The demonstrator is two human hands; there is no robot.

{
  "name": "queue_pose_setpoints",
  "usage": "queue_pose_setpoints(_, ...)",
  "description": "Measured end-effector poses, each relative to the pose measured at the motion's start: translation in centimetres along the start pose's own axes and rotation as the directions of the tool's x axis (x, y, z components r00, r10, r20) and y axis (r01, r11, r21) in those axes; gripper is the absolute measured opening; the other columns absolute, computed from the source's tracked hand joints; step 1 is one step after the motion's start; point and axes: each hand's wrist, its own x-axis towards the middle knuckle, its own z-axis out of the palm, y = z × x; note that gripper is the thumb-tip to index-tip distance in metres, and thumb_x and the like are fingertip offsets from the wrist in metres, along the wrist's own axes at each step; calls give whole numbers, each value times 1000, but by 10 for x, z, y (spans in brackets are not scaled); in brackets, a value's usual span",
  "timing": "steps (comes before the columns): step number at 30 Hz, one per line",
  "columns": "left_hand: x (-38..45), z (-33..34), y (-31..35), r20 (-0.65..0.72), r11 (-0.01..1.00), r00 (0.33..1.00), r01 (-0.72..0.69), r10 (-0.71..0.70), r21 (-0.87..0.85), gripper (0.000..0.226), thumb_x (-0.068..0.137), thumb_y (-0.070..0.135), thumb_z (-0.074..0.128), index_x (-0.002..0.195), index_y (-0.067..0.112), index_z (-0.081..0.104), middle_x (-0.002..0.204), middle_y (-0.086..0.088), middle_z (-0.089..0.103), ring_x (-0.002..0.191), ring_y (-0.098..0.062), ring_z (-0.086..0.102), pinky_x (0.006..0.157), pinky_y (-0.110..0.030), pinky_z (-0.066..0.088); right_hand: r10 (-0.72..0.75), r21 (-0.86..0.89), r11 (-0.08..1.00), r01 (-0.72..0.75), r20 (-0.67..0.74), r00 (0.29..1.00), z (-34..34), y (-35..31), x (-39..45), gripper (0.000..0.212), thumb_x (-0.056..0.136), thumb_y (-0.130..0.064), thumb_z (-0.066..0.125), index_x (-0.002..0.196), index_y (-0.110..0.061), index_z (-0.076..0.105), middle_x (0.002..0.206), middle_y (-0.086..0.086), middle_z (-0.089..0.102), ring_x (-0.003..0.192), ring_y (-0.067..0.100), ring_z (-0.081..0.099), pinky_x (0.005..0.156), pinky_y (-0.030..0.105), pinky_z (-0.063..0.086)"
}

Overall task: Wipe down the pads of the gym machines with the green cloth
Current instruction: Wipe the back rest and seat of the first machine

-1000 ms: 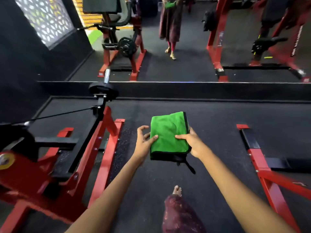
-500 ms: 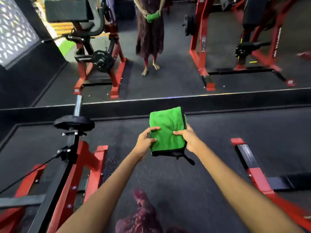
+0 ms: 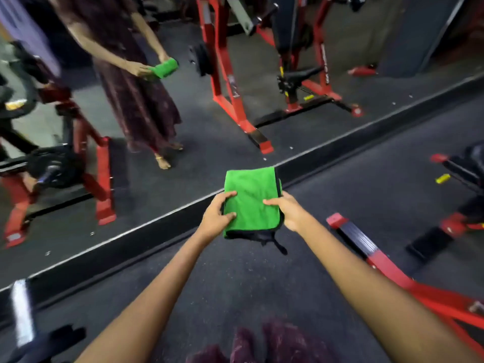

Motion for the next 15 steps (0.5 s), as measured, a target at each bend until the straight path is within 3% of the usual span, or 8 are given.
queue_pose_setpoints(2, 43, 13, 3, 85, 1000, 996, -10, 8, 25, 63, 69, 0, 67, 126, 23, 50, 128, 3, 46, 129, -22, 43, 114, -41, 31, 4, 38, 999, 0, -89, 996, -16, -11, 29, 51, 76, 13, 64, 123, -3, 55, 120, 16, 64, 109, 33, 61, 99, 51, 46)
queue_pose_setpoints(5, 89, 33, 3, 167, 998, 985, -51, 44, 37, 69, 71, -4, 69, 130, 24, 48, 133, 2, 44, 131, -19, 42, 114, -43, 30, 2, 81, 997, 10, -148, 989, -43, -28, 60, 47, 75, 11, 66, 119, -7, 57, 116, 14, 66, 107, 32, 63, 97, 51, 47)
queue_pose_setpoints(8, 149, 54, 9, 222, 995, 970, -101, 95, 16, 73, 64, 7, 67, 132, 20, 47, 136, -4, 45, 132, -20, 41, 115, -41, 29, -7, 97, 995, 27, -197, 980, -72, -55, 101, 48, 76, 10, 66, 121, -6, 57, 116, 14, 66, 106, 32, 63, 97, 50, 47)
queue_pose_setpoints(11, 208, 74, 20, 266, 993, 957, -121, 113, 15, 72, 66, -1, 68, 131, 20, 46, 134, -3, 44, 131, -22, 42, 115, -38, 29, -31, 113, 992, 57, -217, 976, -96, -87, 138, 48, 77, 10, 65, 122, -5, 57, 116, 13, 66, 107, 31, 62, 98, 49, 47)
queue_pose_setpoints(15, 295, 103, 43, 291, 975, 943, -200, 164, 96, 70, 71, -17, 65, 132, 14, 51, 134, 1, 44, 131, -17, 41, 109, -17, 26, -35, 166, 982, 85, -286, 958, -133, -131, 184, 50, 77, 12, 64, 124, -2, 55, 120, 15, 64, 110, 31, 61, 97, 44, 48)
